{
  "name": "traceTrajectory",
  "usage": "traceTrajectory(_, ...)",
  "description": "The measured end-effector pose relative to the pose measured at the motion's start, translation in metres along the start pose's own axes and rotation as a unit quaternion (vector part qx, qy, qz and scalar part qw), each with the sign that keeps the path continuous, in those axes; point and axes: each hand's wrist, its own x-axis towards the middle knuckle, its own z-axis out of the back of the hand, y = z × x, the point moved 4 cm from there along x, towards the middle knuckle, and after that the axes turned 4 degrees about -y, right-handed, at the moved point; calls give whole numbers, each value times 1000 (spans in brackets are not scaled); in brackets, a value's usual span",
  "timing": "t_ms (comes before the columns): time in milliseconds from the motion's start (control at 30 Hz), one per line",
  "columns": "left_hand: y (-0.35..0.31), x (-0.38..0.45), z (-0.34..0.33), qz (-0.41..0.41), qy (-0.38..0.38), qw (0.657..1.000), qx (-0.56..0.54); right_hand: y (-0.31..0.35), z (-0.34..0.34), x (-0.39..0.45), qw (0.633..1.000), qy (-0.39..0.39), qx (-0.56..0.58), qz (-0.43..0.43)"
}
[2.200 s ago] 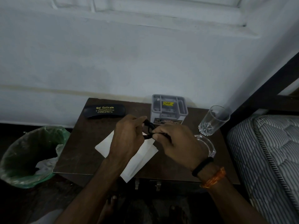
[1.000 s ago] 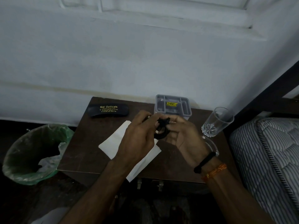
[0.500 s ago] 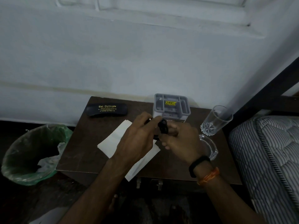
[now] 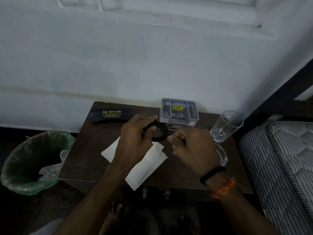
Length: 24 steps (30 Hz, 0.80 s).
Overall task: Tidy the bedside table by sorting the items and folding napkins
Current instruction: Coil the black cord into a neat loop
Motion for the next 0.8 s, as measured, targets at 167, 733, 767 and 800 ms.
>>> traceTrajectory(167,7,0,-1,89,16,990,-109,-11,-2,-1,993,5,104,-56)
traceTrajectory(733,25,-6,-3,310,86,880,-349,-28,-29,7,806,60,494,-320)
traceTrajectory(767,25,-7,-3,312,89,881,-343,-27,-32,6,812,78,483,-317)
traceTrajectory(800,25,-7,-4,313,95,883,-336,-25,-34,5,819,97,472,-311)
